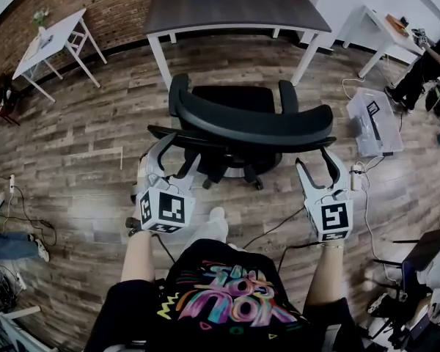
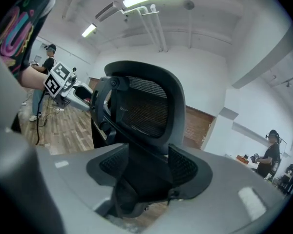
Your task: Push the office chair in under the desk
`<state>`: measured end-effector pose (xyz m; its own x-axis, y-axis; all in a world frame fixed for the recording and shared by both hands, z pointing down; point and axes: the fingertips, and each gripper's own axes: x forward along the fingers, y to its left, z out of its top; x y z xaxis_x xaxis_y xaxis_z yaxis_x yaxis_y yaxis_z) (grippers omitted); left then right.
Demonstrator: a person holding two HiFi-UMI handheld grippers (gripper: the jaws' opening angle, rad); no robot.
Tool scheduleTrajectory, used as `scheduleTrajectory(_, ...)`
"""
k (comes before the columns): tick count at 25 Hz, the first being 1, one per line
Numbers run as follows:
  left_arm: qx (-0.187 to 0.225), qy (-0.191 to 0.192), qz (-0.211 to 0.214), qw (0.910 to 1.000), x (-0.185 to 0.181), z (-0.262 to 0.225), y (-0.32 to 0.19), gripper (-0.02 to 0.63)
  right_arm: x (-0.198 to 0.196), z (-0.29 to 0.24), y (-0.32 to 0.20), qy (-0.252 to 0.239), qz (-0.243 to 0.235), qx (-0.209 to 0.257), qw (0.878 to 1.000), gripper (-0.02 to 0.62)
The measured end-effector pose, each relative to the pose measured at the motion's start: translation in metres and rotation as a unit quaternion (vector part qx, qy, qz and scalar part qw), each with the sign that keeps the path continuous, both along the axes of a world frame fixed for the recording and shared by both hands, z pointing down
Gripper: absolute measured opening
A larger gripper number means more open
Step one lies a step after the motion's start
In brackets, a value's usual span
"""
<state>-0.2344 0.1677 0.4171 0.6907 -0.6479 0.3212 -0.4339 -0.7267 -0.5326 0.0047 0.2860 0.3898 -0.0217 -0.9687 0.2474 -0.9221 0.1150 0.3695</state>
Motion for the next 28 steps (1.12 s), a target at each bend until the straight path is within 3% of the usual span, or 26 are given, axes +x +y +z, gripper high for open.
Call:
scheduleTrajectory(8,0.015,-0.059,0.018,0.998,0.005,0.02,-0.023,0.279,0.02,0.018,-0.019,0.06,-0.012,-0.029,0.998,0.302)
scheduleTrajectory(11,0.006,-0.059,0.027,0.9978,0.003,0.023,-0.027,0.304,0.036,0.024,-0.018,0.064,-0.013,-0.039,0.997,0.305)
scheduleTrajectory(15,0.02,-0.09,0.039,0.995,-0.002,0.028,-0.038,0.305,0.046,0.031,-0.023,0.083,-0.032,-0.054,0.995,0.307)
scheduleTrajectory(28,0.018,-0.113,0.071,0.9909,0.002,0.034,-0.05,0.311,0.049,0.033,-0.029,0.091,-0.068,-0.029,0.993,0.33)
